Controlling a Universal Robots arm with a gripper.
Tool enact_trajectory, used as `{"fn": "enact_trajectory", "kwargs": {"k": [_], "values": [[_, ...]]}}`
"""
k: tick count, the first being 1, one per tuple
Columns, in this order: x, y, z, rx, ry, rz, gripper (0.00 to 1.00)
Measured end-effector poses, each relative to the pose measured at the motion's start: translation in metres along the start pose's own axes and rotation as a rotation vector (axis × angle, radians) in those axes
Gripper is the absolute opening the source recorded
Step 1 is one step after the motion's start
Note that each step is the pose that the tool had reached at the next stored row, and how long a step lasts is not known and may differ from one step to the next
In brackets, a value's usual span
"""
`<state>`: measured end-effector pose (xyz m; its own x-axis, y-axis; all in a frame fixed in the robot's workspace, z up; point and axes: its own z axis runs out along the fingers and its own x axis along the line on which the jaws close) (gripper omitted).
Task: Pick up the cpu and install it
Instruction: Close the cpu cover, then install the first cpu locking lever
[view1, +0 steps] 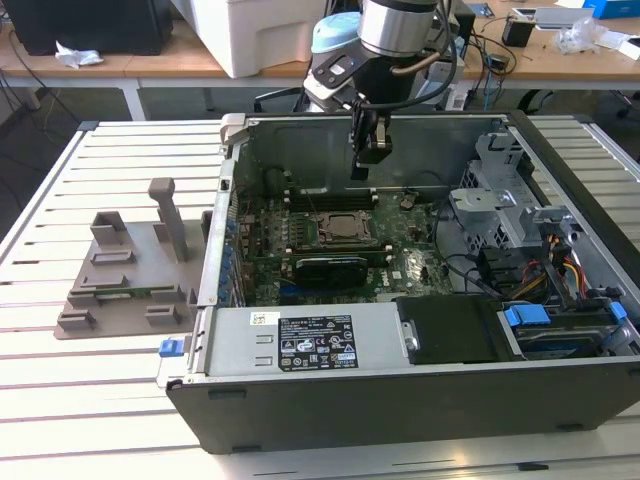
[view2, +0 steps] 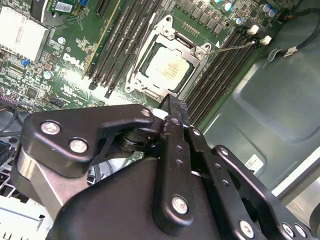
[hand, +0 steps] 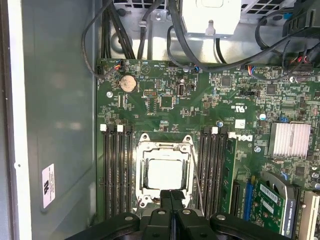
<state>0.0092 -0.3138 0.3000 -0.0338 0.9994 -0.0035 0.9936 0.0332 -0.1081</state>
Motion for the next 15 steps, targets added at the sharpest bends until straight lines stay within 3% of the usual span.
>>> {"fn": "enact_trajectory", "kwargs": {"k": [6, 8, 12, 15], "values": [[0.0, 0.0, -0.0001, 0.0, -0.0006, -0.004, 0.11], [0.0, 0.0, -0.0001, -0.0002, -0.0072, -0.065, 0.11], [0.0, 0.0, -0.0001, -0.0004, -0.0146, -0.133, 0.11], [0.0, 0.0, -0.0001, -0.0008, -0.0256, -0.234, 0.11]]}}
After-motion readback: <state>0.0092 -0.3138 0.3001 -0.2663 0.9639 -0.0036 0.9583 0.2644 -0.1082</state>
